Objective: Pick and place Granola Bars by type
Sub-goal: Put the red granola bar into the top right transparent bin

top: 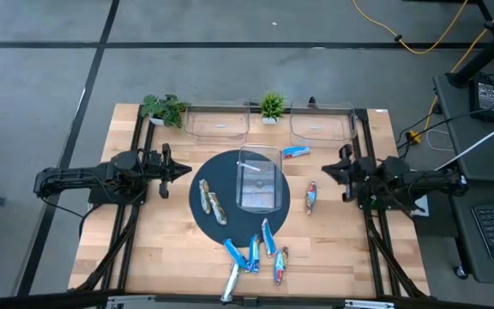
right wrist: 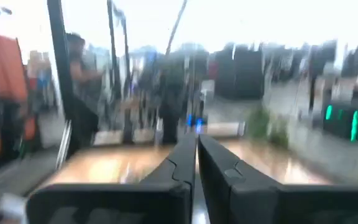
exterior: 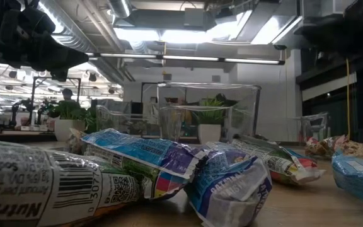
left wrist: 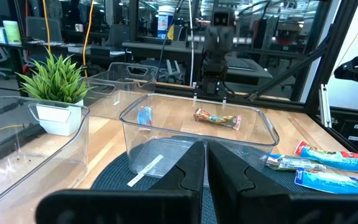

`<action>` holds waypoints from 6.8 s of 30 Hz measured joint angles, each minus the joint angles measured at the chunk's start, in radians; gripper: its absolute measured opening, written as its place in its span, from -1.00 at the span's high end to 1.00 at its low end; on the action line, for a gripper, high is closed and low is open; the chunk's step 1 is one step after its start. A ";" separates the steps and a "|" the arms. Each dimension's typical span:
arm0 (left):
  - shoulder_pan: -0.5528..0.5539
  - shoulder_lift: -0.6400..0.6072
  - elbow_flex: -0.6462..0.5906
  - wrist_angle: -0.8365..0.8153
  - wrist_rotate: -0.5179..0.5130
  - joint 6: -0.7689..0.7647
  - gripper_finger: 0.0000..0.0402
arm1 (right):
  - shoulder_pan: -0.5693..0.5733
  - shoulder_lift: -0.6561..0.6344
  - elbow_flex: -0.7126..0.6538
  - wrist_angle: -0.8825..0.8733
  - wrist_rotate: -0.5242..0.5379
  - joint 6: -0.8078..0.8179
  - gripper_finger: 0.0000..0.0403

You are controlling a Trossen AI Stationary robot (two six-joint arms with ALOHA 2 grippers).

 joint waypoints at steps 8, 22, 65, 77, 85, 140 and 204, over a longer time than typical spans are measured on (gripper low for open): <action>0.000 0.000 0.000 0.000 0.000 0.000 0.94 | 0.000 0.076 0.184 -0.103 0.157 -0.164 0.88; 0.000 0.000 0.000 0.000 0.000 0.000 0.94 | 0.000 0.513 0.738 -0.652 0.256 0.068 0.88; 0.000 0.000 0.000 0.000 0.000 0.000 0.95 | -0.406 1.484 1.017 -0.959 -0.064 -0.644 -0.41; 0.000 0.000 0.000 0.000 0.000 0.000 0.95 | -0.429 1.632 1.017 -0.894 -0.064 -0.698 -0.41; 0.000 0.000 0.000 0.000 0.000 0.000 0.94 | -0.430 1.716 1.017 -0.834 -0.024 -0.698 -0.41; 0.000 0.000 0.000 0.000 0.000 0.000 0.94 | -0.394 1.780 1.243 -1.067 0.127 -0.642 0.77; 0.000 0.000 0.000 0.000 0.000 0.000 0.94 | -1.008 1.405 1.465 -1.412 -0.215 -0.450 0.77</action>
